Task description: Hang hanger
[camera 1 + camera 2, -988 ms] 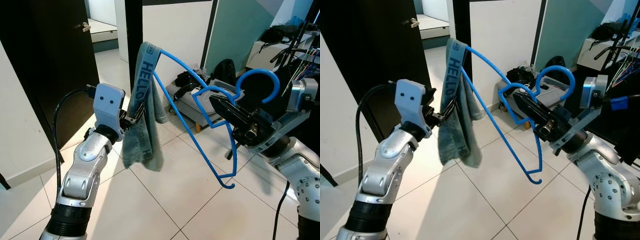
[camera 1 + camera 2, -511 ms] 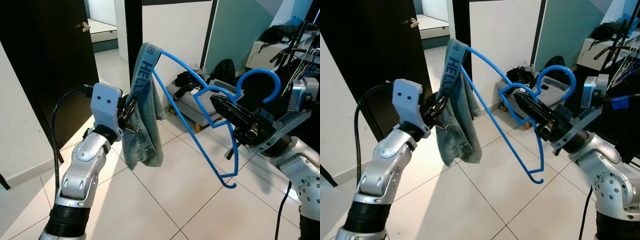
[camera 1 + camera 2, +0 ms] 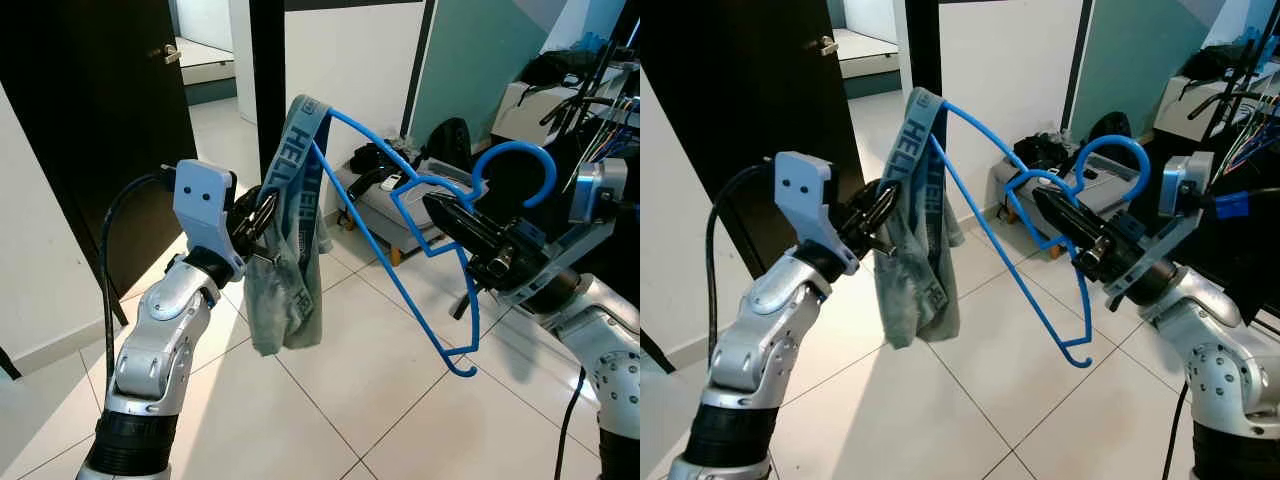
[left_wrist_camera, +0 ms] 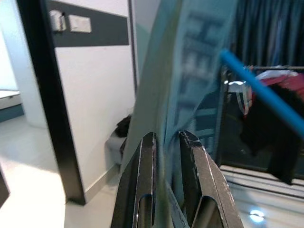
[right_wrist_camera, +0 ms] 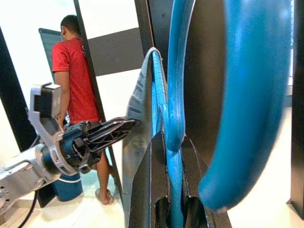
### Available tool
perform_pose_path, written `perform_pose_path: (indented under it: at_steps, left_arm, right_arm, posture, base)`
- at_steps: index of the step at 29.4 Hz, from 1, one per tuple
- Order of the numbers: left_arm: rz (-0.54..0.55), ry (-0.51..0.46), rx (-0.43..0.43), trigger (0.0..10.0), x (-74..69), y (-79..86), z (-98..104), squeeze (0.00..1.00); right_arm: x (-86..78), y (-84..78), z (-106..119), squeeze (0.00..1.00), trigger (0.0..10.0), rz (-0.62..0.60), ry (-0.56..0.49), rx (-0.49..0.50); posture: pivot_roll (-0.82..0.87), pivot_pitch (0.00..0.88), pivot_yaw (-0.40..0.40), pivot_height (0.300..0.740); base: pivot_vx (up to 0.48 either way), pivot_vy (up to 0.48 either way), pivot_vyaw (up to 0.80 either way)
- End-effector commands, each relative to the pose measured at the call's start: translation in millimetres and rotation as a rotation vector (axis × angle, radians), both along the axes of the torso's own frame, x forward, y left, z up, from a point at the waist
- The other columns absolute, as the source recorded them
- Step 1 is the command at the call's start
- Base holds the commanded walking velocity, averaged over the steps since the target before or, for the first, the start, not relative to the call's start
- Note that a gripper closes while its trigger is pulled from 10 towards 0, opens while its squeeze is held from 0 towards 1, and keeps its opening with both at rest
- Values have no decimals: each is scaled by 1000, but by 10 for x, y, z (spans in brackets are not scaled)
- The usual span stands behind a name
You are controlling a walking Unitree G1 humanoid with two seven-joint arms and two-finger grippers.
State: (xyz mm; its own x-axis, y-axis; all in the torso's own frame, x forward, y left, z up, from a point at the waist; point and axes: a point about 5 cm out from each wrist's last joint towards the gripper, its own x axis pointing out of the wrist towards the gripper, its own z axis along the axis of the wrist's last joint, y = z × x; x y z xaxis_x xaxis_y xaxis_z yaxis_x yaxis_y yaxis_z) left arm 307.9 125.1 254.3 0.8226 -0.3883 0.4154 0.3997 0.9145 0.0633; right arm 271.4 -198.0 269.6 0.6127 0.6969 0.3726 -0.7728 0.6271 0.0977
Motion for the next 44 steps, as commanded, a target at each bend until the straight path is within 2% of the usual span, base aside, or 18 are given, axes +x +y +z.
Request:
perform_pose_path:
  at_steps: [1,2,3,4,7,14,15,16,17,18,19,20,21,25,26,33,35,44]
  left_arm:
    - [-23,2,-4,10000,-21,-30,4,0]
    - [-26,4,-8,2980,-24,-33,1,0]
    - [-26,4,-8,2980,-24,-33,1,0]
    - [-29,4,-11,0,-28,-36,2,0]
    - [-32,2,-20,0,-31,-33,19,0]
    - [-34,6,-22,0,-26,-23,23,0]
    - [-38,10,-20,4980,-26,-34,17,0]
    - [-38,10,-20,4980,-26,-34,17,0]
    - [-45,11,-20,10000,-28,-52,14,0]
    - [-45,11,-20,10000,-28,-52,14,0]
    - [-40,9,-10,10000,-30,-69,4,337]
    - [-36,7,-3,10000,-31,-79,-3,337]
    - [-34,8,15,10000,-31,-102,-20,1000]
    - [-31,15,36,10000,-25,-131,-46,1000]
    - [-15,25,65,10000,-6,-147,-77,0]
    - [11,28,84,10000,9,-135,-97,0]
    - [61,27,104,10000,36,-83,-100,0]
    - [92,31,103,10000,55,-43,-104,0]
  right_arm:
    - [13,5,34,0,10000,-10,-18,-15]
    - [14,6,33,0,10000,-11,-19,-16]
    - [14,6,33,0,10000,-11,-19,-16]
    - [14,7,31,0,10000,-13,-18,-20]
    - [52,-3,-17,0,10000,-56,-2,-65]
    - [83,-19,-54,0,10000,-76,8,-77]
    - [83,-14,-47,0,10000,-74,6,-76]
    - [83,-14,-47,0,10000,-74,6,-76]
    - [82,-10,-41,0,10000,-71,4,-76]
    - [82,-10,-41,0,10000,-71,4,-76]
    - [81,-5,-35,0,10000,-69,2,-75]
    - [80,-2,-32,0,10000,-67,1,-75]
    - [77,0,-25,0,10000,-64,-2,-73]
    - [70,6,-12,0,10000,-57,-8,-71]
    - [55,16,14,0,10000,-40,-21,-63]
    - [27,27,44,0,10000,-18,-35,-51]
    - [2,29,77,0,10000,1,-47,-34]
    - [-38,57,99,0,10000,34,-59,-28]
  posture:
    - [-51,0,-32,740]
    - [-51,0,-32,740]
    - [-51,0,-32,740]
    - [-52,0,-30,740]
    - [-52,0,-30,740]
    - [-51,0,-32,740]
    - [-51,0,-32,740]
    - [-51,0,-32,740]
    - [-52,0,-33,740]
    - [-52,0,-33,740]
    - [-53,0,-33,740]
    - [-53,0,-33,740]
    - [-53,0,-33,740]
    - [-53,0,-33,740]
    - [-55,0,-33,740]
    - [-56,0,-32,740]
    - [-56,0,-31,740]
    - [-56,0,-31,740]
  base:
    - [0,0,0]
    - [0,0,0]
    - [0,0,0]
    - [0,0,0]
    - [0,0,0]
    - [0,0,0]
    - [0,0,0]
    - [0,0,0]
    - [0,0,0]
    - [0,0,0]
    - [0,0,0]
    - [0,0,0]
    - [0,0,0]
    - [0,0,0]
    - [0,0,0]
    - [0,0,0]
    - [0,0,0]
    - [0,0,0]
